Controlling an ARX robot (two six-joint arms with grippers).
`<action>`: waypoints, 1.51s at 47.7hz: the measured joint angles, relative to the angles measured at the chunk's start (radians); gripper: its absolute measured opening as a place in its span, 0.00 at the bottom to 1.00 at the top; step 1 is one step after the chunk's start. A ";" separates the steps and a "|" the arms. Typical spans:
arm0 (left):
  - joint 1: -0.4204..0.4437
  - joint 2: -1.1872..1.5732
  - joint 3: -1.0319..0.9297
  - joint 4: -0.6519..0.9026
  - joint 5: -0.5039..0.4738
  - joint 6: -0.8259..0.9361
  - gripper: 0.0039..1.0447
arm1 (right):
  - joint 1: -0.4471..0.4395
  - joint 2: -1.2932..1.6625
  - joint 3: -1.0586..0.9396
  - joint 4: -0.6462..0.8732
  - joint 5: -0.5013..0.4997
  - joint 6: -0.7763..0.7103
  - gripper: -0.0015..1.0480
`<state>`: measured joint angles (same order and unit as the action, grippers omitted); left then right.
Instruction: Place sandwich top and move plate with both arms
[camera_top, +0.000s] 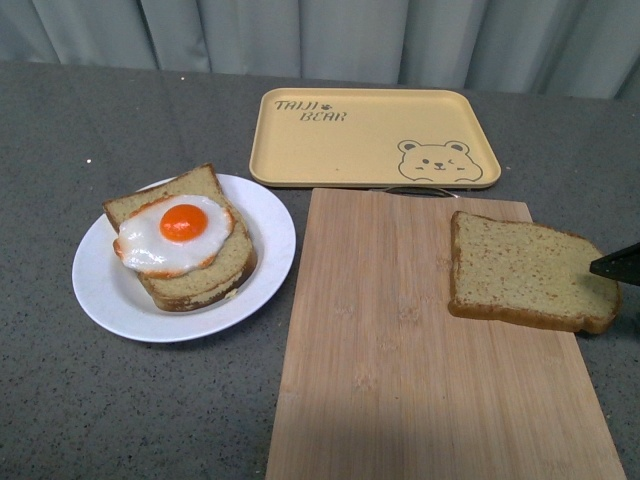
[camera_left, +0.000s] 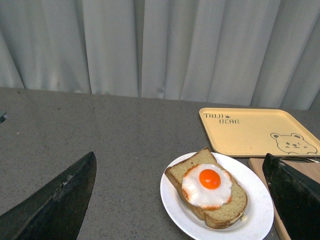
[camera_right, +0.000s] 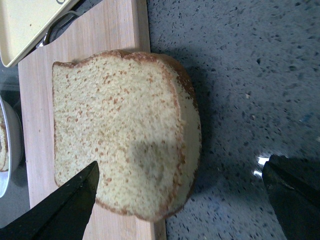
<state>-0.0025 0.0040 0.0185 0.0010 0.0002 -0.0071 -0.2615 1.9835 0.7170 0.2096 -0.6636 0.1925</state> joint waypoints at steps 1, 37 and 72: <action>0.000 0.000 0.000 0.000 0.000 0.000 0.94 | 0.006 0.011 0.007 0.006 -0.001 0.010 0.91; 0.000 0.000 0.000 0.000 0.000 0.000 0.94 | 0.118 -0.105 0.024 0.154 -0.088 0.204 0.03; 0.000 0.000 0.000 0.000 0.000 0.000 0.94 | 0.727 0.280 0.311 0.701 0.004 0.843 0.03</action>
<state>-0.0025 0.0040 0.0185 0.0006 0.0002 -0.0071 0.4652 2.2631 1.0279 0.9104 -0.6598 1.0359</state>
